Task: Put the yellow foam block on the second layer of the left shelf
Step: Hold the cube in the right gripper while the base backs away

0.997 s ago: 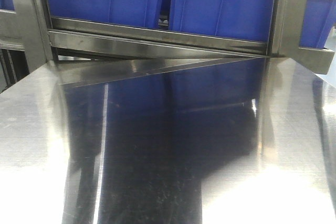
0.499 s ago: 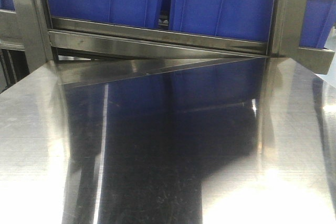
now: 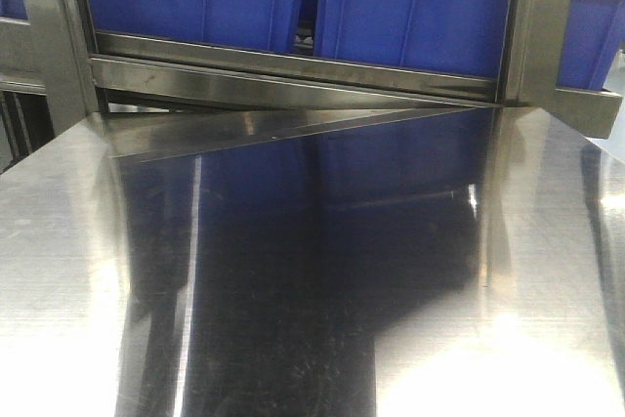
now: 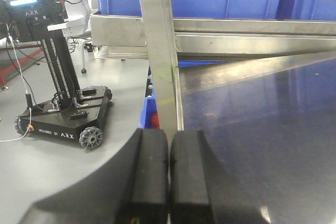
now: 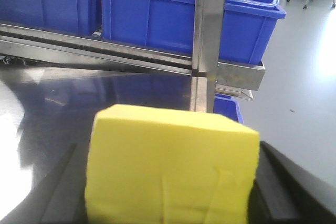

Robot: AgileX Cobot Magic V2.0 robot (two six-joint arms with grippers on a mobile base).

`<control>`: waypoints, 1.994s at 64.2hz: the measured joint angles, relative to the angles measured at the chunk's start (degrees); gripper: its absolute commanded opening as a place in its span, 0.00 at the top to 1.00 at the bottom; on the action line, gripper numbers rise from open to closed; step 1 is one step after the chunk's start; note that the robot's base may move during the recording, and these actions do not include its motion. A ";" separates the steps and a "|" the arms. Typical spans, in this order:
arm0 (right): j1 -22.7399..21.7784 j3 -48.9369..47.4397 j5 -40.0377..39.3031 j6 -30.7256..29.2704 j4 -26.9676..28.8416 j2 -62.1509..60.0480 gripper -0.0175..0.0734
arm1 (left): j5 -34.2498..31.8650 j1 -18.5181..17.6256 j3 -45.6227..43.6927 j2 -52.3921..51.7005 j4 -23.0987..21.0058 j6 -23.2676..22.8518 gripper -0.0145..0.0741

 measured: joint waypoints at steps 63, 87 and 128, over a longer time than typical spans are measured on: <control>0.00 0.00 -0.13 0.00 -0.03 -0.13 0.44 | 0.01 0.00 0.00 0.00 0.00 0.00 0.68; 0.00 0.00 -0.13 0.00 -0.12 -0.13 0.44 | 0.01 0.00 0.00 0.00 0.00 0.00 0.68; 0.00 0.00 -0.13 0.00 -0.12 -0.13 0.44 | 0.01 0.00 0.00 0.00 0.00 0.00 0.68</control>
